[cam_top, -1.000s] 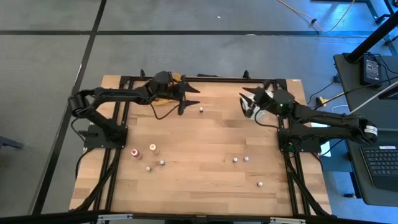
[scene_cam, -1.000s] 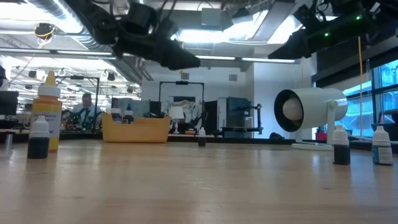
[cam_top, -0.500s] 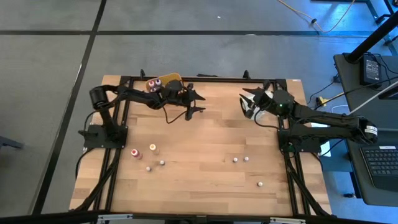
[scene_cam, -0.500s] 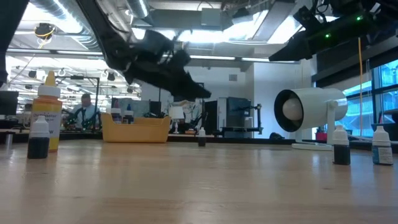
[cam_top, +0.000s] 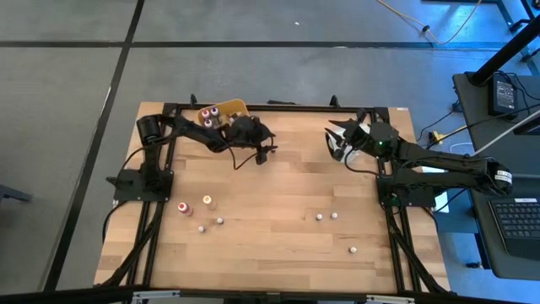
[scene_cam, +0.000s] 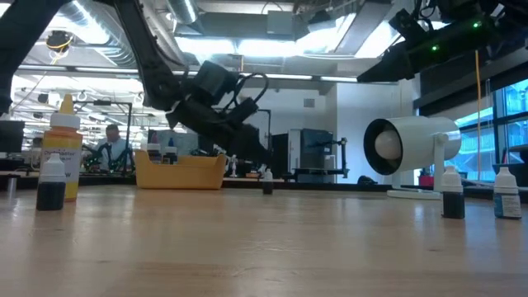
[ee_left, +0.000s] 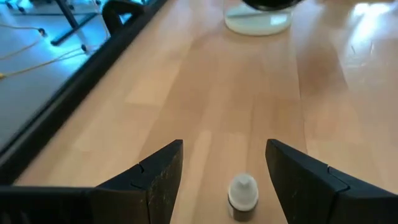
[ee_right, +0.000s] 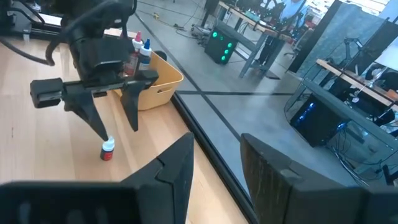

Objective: Pick & Place food coloring
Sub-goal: Put the small red food coloring bottle into the yellow bin

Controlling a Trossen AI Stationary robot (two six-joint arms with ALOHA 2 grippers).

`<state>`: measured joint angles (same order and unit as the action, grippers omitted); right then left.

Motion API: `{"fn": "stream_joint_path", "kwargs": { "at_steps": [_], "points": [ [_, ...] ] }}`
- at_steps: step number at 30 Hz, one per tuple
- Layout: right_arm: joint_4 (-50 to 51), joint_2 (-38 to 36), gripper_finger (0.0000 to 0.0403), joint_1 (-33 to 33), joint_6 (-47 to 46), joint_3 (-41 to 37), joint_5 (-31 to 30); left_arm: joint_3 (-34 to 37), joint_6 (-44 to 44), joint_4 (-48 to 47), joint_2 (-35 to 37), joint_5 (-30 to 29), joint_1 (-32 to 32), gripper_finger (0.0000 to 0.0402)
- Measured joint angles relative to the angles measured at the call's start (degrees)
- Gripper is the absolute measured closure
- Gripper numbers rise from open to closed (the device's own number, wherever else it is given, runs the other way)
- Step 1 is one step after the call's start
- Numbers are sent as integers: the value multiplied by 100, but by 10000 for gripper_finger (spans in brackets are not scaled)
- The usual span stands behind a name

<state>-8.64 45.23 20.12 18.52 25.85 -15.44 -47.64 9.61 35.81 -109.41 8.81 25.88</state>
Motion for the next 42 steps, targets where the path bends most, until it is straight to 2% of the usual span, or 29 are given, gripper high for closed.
{"fn": "stream_joint_path", "kwargs": {
  "at_steps": [13, 33, 37, 42],
  "points": [
    [33, 0, 269, 0, 1, 0, 1, 0, 13, -6, -262, -25, -78, 184],
    [37, 2, 269, 1, 17, 0, 0, 0, 185, -158, -262, -20, -78, 327],
    [37, 2, 269, 2, 17, 0, 1, 0, -91, -195, -137, -6, -66, 341],
    [44, 2, 269, 0, 17, 0, 0, 2, -293, -679, 324, -56, 84, 340]
  ]
}}
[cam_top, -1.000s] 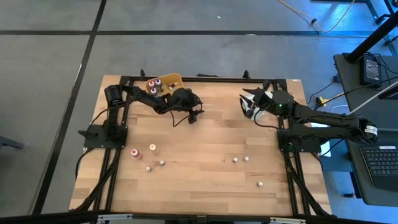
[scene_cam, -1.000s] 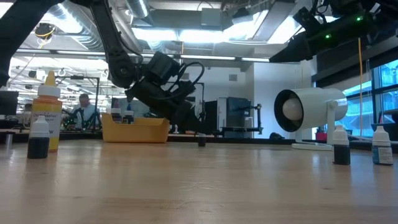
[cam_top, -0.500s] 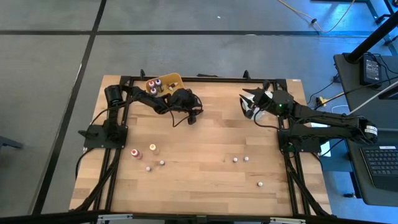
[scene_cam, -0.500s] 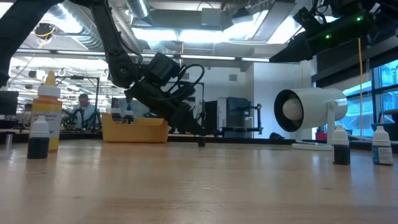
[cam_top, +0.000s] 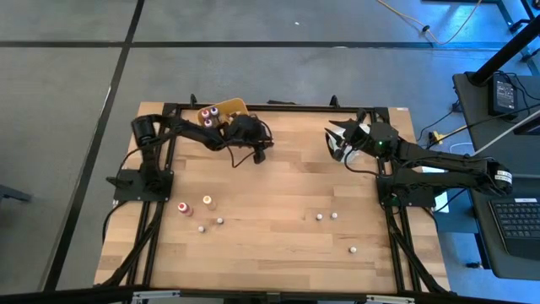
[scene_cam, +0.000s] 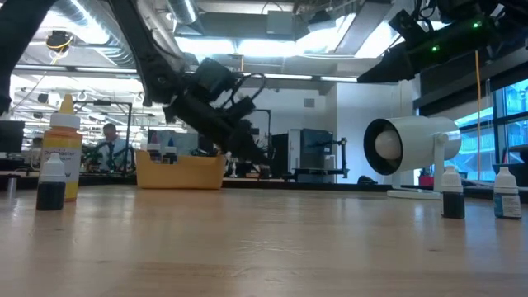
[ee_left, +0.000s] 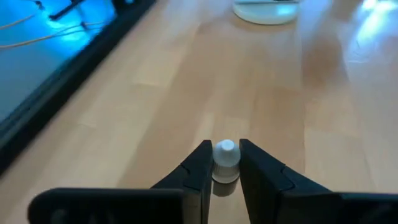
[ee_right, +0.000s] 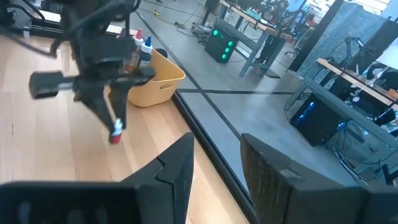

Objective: Pick & Place food coloring
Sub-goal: Put the small red food coloring bottle into the yellow bin

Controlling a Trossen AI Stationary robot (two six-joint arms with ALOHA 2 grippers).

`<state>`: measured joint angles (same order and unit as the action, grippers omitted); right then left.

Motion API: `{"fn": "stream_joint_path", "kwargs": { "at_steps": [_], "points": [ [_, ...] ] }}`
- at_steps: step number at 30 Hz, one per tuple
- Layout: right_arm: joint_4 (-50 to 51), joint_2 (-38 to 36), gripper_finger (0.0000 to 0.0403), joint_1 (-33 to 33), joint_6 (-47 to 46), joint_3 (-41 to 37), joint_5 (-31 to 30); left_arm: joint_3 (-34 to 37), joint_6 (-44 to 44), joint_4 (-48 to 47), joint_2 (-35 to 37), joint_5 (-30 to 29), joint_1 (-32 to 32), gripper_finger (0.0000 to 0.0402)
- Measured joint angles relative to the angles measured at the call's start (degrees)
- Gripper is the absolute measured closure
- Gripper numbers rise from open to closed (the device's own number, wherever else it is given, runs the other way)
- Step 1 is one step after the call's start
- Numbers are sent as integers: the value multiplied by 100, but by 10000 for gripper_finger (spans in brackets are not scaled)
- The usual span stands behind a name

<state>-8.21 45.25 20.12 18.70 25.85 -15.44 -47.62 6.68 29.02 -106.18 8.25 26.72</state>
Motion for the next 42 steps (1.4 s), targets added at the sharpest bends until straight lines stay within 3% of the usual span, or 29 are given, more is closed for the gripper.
{"fn": "stream_joint_path", "kwargs": {
  "at_steps": [10, 16, 23, 34, 42],
  "points": [
    [14, 0, 269, 0, 1, 0, 1, 0, 47, -1240, 1330, -1688, 352, 339],
    [32, 0, 269, 2, 2, 0, 1, -2, -393, -2018, 1679, -2986, 548, 339],
    [36, 0, 269, 2, 2, 0, 1, 22, -1079, -2334, 1400, -2708, 804, 339],
    [35, 0, 269, 2, -7, 0, 2, 22, -1196, -2237, 845, -2656, 907, 335],
    [33, 0, 269, 2, -2, 0, 2, 22, -970, -2198, 853, -2650, 901, 317]
  ]
}}
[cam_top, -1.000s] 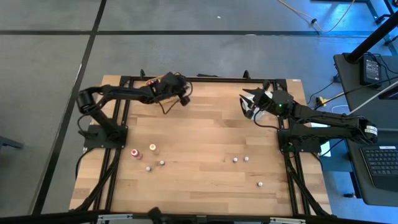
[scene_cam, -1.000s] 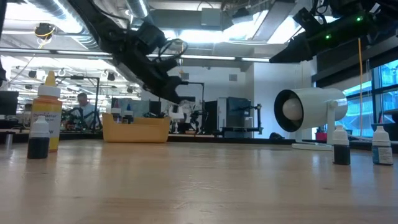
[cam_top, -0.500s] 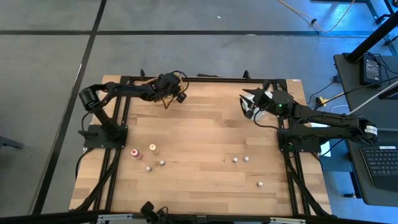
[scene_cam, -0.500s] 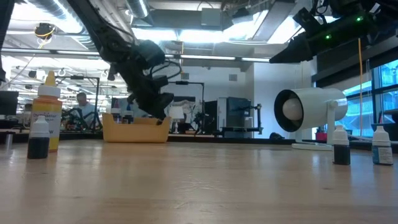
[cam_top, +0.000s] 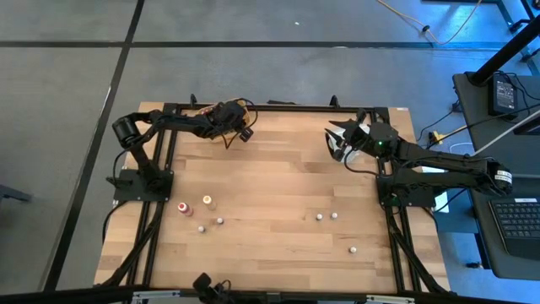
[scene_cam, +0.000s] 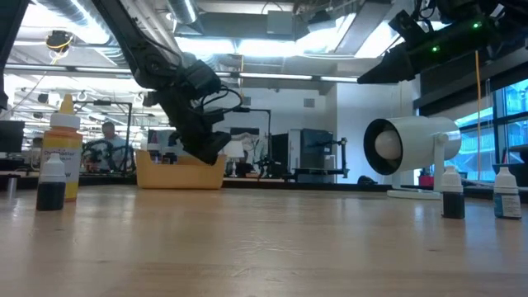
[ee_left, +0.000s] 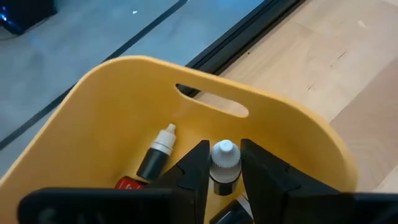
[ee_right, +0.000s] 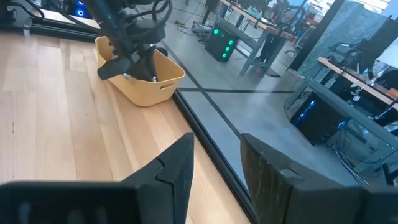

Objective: Pick & Place food coloring
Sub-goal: Put the small red food coloring bottle into the yellow bin, then put the small blue food coloring bottle into the yellow bin

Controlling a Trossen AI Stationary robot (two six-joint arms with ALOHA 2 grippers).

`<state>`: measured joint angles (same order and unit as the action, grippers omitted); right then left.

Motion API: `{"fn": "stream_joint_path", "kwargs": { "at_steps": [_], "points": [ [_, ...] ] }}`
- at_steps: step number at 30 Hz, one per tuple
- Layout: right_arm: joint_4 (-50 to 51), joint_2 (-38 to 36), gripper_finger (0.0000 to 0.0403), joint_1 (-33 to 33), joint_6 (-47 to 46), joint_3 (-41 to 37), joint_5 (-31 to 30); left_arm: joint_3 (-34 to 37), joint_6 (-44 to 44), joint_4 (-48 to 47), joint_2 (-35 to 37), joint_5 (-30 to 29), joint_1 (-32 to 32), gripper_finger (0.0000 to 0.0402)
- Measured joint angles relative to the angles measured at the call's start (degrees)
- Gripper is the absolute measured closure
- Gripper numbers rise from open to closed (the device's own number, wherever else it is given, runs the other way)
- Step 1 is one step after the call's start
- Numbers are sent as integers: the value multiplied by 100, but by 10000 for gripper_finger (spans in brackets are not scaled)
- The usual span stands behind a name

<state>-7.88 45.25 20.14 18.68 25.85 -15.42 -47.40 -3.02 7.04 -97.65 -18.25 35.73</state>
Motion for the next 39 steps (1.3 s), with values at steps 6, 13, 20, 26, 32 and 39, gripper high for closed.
{"fn": "stream_joint_path", "kwargs": {
  "at_steps": [6, 13, 20, 26, 32, 39],
  "points": [
    [-2, 0, 269, 0, 2, 0, 0, 0, 220, 90, 0, 24, 0, 304],
    [-4, 0, 269, 0, 106, 0, 5, 0, 233, 84, 22, 33, 0, 268],
    [-167, -2, 268, -35, 424, 54, 905, -138, 456, 88, 491, 136, -50, 249],
    [-89, -2, 219, -284, 401, 146, 997, -153, 682, 315, 1075, 535, -230, 253],
    [-51, -6, 120, -459, -366, 150, 927, -155, 683, 642, 1360, 754, -385, 251],
    [839, -9, 75, -783, -1169, 151, 1826, -155, 681, 643, 1392, 775, -557, 252]
  ]
}}
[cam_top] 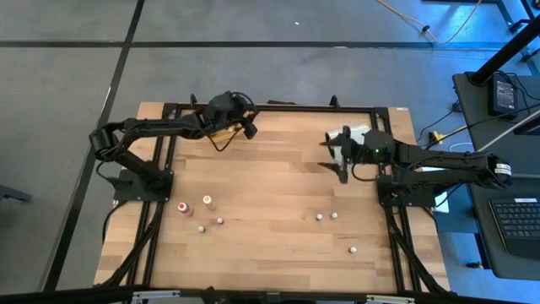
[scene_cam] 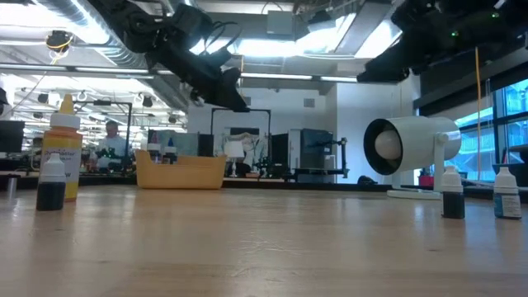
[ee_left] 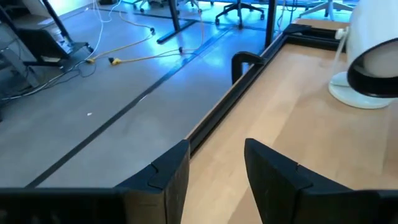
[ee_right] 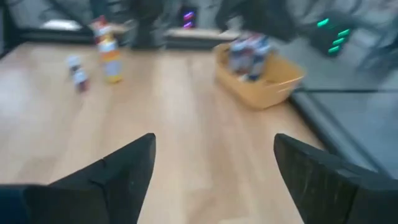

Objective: Pick & Place food coloring
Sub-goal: Put the small blue food coloring bottle into the yellow bin

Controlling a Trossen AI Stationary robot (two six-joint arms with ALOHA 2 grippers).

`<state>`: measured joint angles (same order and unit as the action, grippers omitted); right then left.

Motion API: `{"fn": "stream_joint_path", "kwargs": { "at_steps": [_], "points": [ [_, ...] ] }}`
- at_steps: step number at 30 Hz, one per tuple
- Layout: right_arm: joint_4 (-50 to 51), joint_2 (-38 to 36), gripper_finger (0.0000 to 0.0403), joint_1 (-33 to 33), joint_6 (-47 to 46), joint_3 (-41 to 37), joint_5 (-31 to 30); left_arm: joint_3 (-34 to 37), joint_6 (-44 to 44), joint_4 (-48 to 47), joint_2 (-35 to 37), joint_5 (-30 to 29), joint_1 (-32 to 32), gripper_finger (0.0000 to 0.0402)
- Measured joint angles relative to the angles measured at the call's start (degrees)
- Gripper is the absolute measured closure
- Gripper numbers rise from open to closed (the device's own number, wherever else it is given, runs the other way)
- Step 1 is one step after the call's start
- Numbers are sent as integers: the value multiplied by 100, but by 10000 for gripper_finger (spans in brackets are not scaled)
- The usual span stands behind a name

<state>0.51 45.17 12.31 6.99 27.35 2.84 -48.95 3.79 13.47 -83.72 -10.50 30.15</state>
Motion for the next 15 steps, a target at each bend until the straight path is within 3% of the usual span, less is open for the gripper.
{"fn": "stream_joint_path", "kwargs": {
  "at_steps": [6, 15],
  "points": [
    [1205, 60, 73, -622, -361, 243, -43, 0, 0, 2, 0, -2, -131, 251],
    [3111, 742, 87, -2021, -1134, 1279, -833, 0, -4, 2, 0, -4, -348, 253]
  ]
}}
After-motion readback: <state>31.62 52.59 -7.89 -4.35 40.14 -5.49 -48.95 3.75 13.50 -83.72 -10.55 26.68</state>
